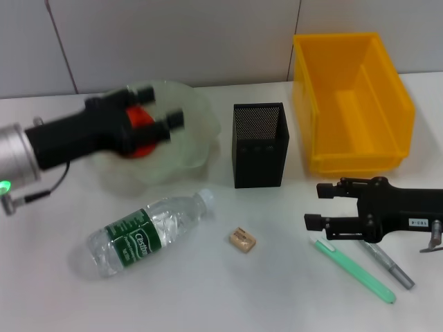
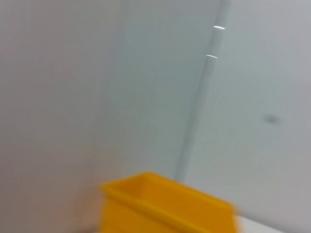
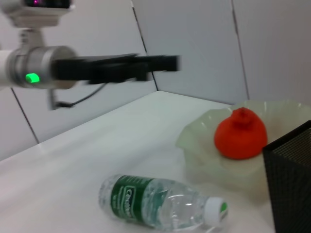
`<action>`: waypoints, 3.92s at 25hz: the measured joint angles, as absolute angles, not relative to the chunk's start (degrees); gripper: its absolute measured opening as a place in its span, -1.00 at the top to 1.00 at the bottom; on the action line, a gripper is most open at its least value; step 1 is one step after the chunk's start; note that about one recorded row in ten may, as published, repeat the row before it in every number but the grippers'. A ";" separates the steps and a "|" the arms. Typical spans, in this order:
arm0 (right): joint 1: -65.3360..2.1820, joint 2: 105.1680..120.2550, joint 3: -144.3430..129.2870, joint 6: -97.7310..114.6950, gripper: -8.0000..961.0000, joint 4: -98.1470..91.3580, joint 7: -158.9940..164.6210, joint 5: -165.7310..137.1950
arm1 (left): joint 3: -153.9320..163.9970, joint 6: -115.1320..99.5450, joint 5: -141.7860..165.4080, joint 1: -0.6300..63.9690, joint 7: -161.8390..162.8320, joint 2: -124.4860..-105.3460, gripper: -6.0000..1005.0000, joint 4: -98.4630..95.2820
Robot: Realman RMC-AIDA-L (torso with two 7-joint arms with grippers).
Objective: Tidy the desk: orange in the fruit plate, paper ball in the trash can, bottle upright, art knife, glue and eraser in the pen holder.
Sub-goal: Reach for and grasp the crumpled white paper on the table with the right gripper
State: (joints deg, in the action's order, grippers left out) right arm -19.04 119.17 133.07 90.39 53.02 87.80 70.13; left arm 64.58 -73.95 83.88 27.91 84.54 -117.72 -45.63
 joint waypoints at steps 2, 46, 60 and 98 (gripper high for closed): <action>-19.06 119.16 133.07 90.06 -0.58 53.11 87.96 70.25 | 64.57 -78.92 85.02 26.54 85.40 -117.77 -0.60 -46.84; -19.57 118.88 136.52 81.35 -0.57 66.99 116.92 48.51 | 68.69 -92.93 84.53 19.96 74.35 -118.88 -0.60 -40.06; -20.81 119.00 136.21 79.18 -0.57 63.95 116.95 46.86 | 70.33 -93.08 83.14 19.78 74.35 -118.92 -0.60 -40.08; -21.49 119.10 136.05 78.89 -0.57 62.14 117.86 43.85 | 70.75 -94.01 81.91 19.42 74.35 -118.92 -0.60 -40.08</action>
